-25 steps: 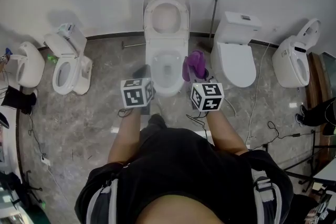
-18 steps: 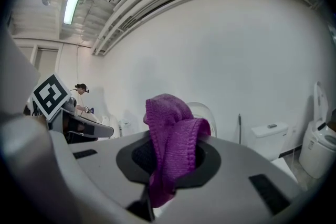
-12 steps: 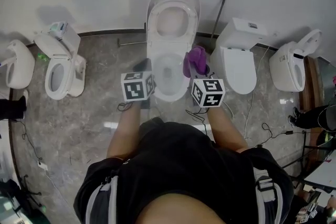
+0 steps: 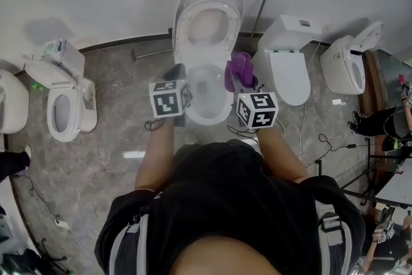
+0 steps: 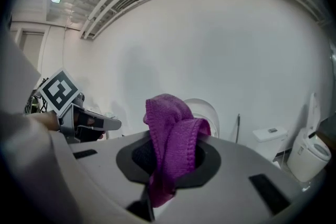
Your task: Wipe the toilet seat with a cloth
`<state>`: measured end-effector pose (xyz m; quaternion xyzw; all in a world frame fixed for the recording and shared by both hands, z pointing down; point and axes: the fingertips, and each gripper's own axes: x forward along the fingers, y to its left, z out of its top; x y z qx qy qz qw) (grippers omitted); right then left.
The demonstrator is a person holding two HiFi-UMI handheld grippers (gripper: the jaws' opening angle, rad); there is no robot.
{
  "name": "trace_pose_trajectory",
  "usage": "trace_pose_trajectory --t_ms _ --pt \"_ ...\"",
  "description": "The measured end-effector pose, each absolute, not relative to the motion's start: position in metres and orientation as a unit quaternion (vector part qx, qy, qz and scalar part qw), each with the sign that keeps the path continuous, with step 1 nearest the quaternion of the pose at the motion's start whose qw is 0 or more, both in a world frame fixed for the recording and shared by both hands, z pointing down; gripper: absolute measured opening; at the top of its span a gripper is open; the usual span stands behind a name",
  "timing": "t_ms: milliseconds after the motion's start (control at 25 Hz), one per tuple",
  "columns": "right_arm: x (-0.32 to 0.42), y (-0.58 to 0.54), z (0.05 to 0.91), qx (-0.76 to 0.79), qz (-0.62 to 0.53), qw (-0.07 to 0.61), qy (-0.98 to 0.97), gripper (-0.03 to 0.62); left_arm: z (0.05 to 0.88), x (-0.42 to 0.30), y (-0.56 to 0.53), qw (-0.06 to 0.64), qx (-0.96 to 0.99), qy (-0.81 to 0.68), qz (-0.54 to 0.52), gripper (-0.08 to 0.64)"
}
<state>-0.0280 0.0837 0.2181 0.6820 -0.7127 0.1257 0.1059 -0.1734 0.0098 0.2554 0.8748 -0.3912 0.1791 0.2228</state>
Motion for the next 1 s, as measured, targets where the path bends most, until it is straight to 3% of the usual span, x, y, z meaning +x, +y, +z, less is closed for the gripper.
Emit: trace_pose_trajectory --t_ms 1000 --pt "-0.047 0.036 0.225 0.675 0.141 0.104 -0.716 0.054 0.263 -0.209 -0.017 0.229 0.864 -0.409 0.186 0.008"
